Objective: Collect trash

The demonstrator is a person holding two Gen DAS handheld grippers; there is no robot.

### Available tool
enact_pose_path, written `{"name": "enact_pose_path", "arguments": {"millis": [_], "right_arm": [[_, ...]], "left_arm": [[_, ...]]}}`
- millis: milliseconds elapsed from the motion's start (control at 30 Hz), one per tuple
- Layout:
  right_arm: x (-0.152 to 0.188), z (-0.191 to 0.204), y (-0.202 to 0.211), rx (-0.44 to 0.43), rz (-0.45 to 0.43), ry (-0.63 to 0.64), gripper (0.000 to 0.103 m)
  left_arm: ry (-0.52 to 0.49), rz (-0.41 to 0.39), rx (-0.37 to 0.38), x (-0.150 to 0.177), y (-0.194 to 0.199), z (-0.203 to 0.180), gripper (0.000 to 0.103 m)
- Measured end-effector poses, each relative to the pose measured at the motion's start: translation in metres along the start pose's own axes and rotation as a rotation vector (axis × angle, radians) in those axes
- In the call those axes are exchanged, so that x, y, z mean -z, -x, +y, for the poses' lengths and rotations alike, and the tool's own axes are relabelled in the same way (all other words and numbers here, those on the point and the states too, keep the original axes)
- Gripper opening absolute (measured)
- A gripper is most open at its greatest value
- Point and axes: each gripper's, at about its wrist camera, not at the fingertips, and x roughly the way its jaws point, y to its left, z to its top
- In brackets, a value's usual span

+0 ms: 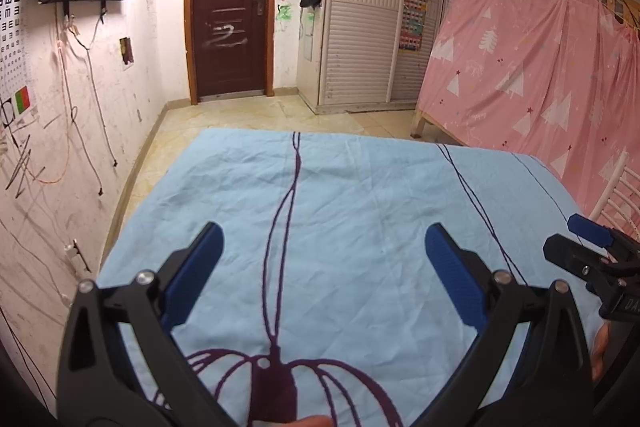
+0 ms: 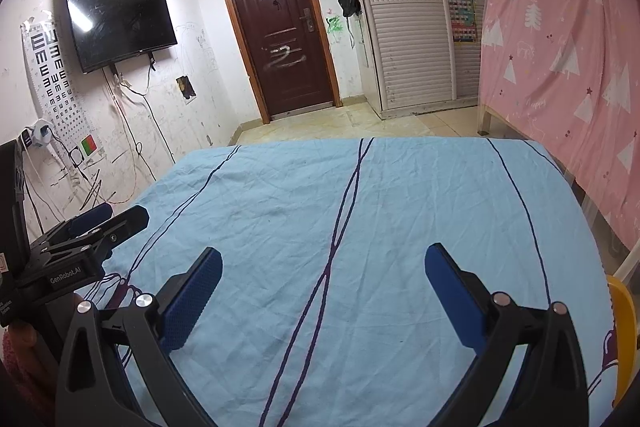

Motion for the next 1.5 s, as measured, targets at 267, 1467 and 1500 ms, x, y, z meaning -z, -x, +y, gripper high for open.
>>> {"name": "enact_pose_path", "arguments": {"millis": [267, 1467, 1500], "right_arm": [[-0.0002, 0.0008, 0.0005, 0.0, 0.0, 0.003, 0.094], [0.0006, 0.001, 0.0003, 0.001, 0.001, 0.004, 0.094], [0.0006, 0.0013, 0.0001, 0.001, 0.0, 0.004, 0.094]], "left_arm": [[0.001, 0.001, 0.0, 0.0002, -0.0003, 0.0, 0.097], [0.0, 0.004, -0.001, 0.0034, -0.0007, -0.0018, 0.097], [-0.001, 0.004, -0.002, 0.0041, -0.0006, -0.0019, 0.097]]}}
